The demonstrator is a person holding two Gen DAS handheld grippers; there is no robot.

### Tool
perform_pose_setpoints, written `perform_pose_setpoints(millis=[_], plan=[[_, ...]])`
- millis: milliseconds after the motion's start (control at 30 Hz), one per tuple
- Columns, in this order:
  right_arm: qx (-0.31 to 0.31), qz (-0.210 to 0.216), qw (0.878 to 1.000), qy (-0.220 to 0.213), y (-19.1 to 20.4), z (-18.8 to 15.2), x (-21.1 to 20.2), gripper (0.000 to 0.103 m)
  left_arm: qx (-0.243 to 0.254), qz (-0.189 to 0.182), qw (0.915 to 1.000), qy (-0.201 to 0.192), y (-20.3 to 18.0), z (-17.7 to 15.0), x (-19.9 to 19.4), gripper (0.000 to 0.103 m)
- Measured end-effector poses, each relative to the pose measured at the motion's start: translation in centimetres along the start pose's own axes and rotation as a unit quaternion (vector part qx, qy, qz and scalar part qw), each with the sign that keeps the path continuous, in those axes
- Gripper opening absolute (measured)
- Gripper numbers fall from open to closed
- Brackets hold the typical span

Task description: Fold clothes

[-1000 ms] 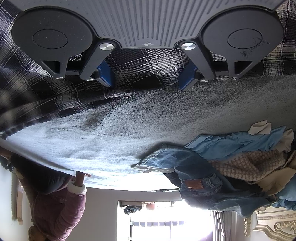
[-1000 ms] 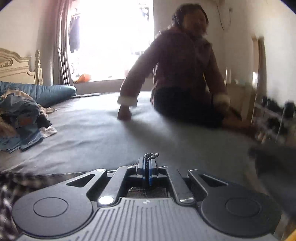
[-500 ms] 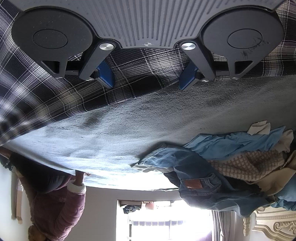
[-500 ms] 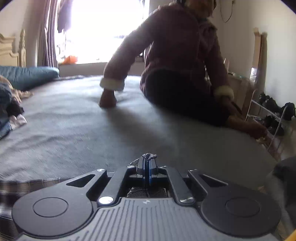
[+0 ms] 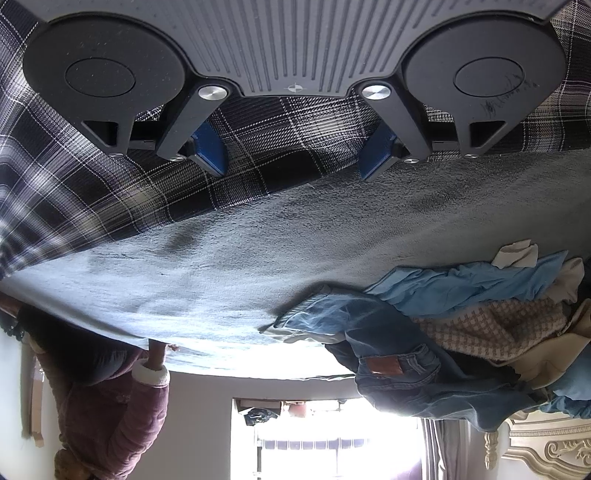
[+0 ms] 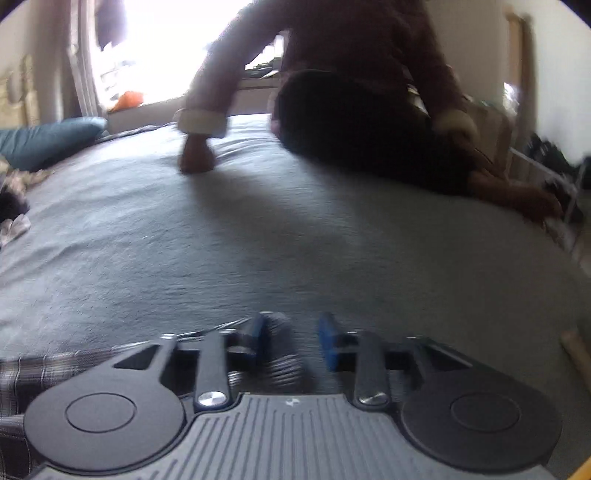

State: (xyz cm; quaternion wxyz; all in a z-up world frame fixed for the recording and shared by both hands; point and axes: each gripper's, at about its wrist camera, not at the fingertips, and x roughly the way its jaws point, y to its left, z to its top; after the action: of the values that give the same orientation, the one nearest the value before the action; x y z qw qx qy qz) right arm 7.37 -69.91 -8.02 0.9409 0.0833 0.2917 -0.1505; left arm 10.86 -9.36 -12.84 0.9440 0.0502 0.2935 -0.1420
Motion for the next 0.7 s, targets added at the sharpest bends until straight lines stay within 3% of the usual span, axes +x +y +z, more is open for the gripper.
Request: perform_pose_setpoints(millis=[67,133,267,367,400,500,600,700], plan=[[0.028,-0.018,0.999,-0.015,-1.4,0.3,-1.0,0.041,0.0,0.001,1.0,0.0,-0.1,0.0,0.0,0.08],[0.049,-0.01,0.998,-0.043,-2.2,0.7,-3.1,0.04,0.001,0.001,1.0,0.0,-0.1,0.0,0.0,0.08],[-0.004,0.108,0.994,-0.029,0.4,0.2,-5.8,0.04,0.002,0.003,1.0,0.0,-0.1,0.0,0.1,0.08],[-0.079,0.174,0.98,0.05,3.8,-1.3,-3.7,0.039,0.002,0.004,1.0,0.001,-0.1,0.0,0.1,0.081],[-0.078,0.167,0.98,0.071,4.1,-1.6,-2.5,0.039,0.001,0.003,1.0,0.001,-0.1,0.0,0.1,0.081],[-0.005,0.088,0.994,0.058,1.0,-0.7,-1.4,0.038,-0.001,0.003,1.0,0.002,0.0,0.0,0.1,0.081],[0.053,0.01,0.998,0.039,-2.5,0.0,-2.0,0.038,-0.002,0.002,1.0,0.002,0.0,0.0,0.1,0.081],[0.084,0.022,0.996,0.02,-6.0,-0.5,-7.6,0.04,-0.003,0.001,1.0,0.003,0.1,0.0,0.1,0.081]])
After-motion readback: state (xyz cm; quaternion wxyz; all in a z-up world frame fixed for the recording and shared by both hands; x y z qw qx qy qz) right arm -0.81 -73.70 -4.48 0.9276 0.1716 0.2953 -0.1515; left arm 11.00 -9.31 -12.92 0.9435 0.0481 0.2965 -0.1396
